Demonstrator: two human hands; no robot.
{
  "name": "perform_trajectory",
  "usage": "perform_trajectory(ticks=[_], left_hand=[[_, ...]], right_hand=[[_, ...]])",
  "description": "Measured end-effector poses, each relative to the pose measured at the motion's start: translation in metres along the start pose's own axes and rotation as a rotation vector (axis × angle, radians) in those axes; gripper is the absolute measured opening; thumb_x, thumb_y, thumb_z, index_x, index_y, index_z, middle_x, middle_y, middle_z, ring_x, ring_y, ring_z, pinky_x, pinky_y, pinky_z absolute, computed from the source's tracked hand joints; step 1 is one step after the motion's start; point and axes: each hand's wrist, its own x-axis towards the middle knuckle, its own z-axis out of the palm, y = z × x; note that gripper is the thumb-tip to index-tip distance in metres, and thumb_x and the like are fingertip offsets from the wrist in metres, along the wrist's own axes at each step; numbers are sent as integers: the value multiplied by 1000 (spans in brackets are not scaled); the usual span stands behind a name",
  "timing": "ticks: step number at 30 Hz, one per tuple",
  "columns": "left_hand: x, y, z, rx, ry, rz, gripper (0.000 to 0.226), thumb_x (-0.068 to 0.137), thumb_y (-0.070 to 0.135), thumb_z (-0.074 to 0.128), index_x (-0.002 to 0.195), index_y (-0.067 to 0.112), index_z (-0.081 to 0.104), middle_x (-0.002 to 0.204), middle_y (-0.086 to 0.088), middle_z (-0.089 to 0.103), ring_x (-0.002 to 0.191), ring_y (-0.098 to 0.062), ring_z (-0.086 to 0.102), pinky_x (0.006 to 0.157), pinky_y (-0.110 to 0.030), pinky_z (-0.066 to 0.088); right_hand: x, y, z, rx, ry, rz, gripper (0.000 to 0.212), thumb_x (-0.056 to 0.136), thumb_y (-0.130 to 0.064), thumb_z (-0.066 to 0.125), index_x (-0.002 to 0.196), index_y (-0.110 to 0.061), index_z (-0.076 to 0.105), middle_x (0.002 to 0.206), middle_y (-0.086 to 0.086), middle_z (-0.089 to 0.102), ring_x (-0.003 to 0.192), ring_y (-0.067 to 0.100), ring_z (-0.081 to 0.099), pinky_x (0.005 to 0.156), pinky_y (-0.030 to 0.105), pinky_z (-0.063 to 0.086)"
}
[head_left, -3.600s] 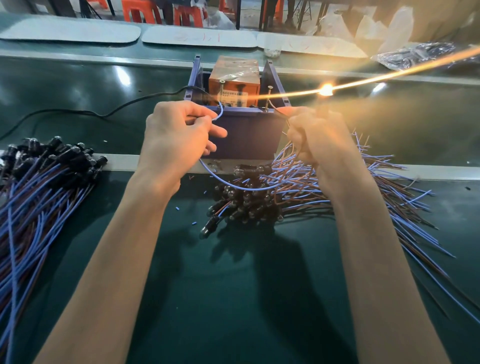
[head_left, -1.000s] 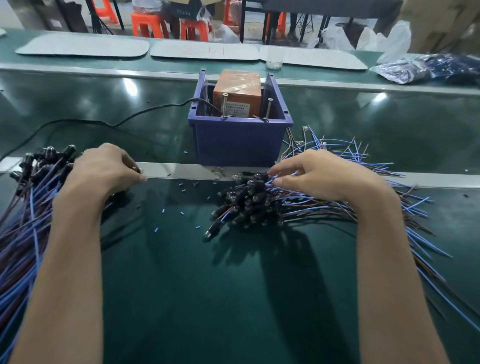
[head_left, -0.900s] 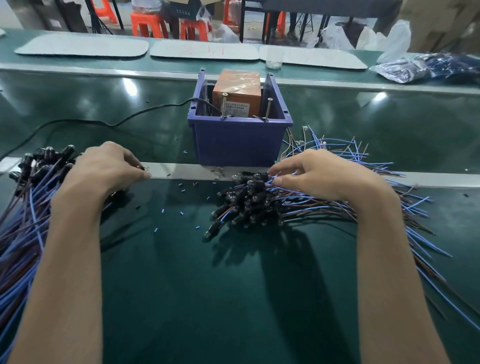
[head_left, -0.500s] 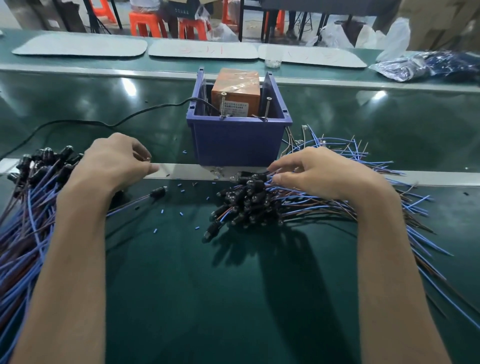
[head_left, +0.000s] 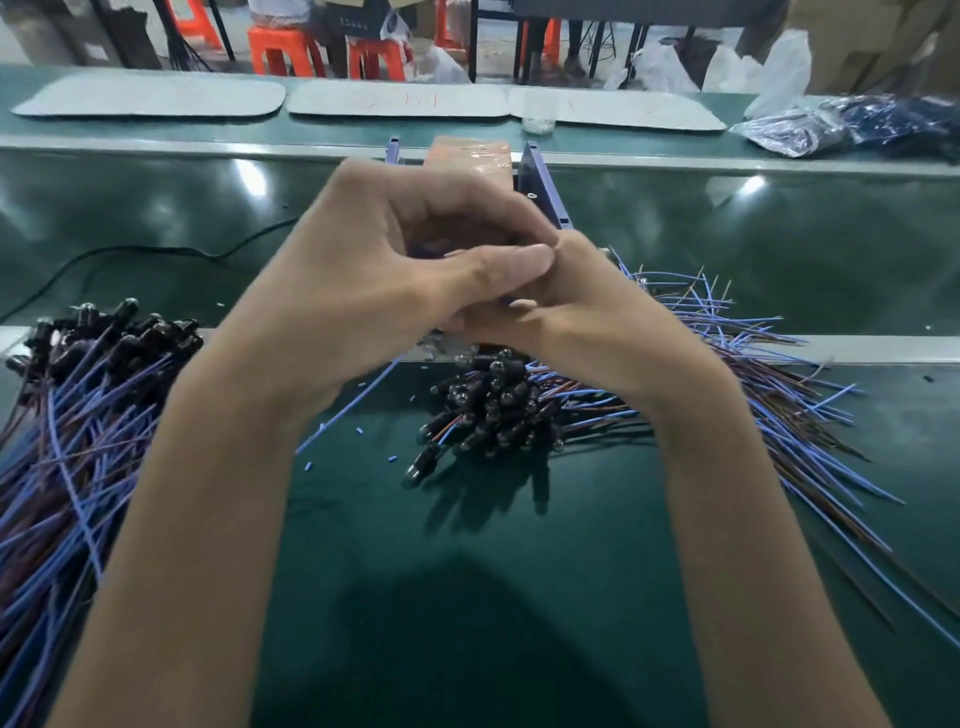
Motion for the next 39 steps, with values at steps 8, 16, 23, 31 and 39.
perform_trajectory(ticks=[8,16,23,31,39], left_hand=[[4,1,0,-257,43,-104,20,81,38,63,90,20,62,78,3,73,72,-10,69,60,-17,54],[20,-20,-1,-290,260,-499,53,97,49,42,139,19,33,103,-12,71,77,-22,74,53,-21,55],[22,-29,-13,-297,618,-396,30,101,27,47,130,23,41,105,0,60,72,-9,70,55,-16,50],[24,-36,-10,-110,751,-288,44,98,8,45,135,24,28,87,9,47,53,3,52,54,-14,43],[18,-36,5,217,398,-270,38,100,17,46,120,32,18,81,4,43,44,2,47,56,-20,44]], right_hand=[[5,-1,-1,92,356,-80,18,98,-7,51,89,-7,67,79,2,69,74,10,65,75,27,55],[-1,-14,-9,304,425,-147,32,103,-24,36,99,-14,67,102,0,74,98,10,68,82,22,51],[-5,-18,-11,452,359,-121,39,104,-21,32,86,-7,64,77,4,73,85,19,71,80,24,52],[-7,-15,-15,413,373,-48,39,104,-21,32,84,-6,62,53,0,59,56,16,61,70,28,54],[-2,-9,-13,416,375,54,34,104,-20,37,86,-6,62,56,-1,48,49,11,47,59,26,52]])
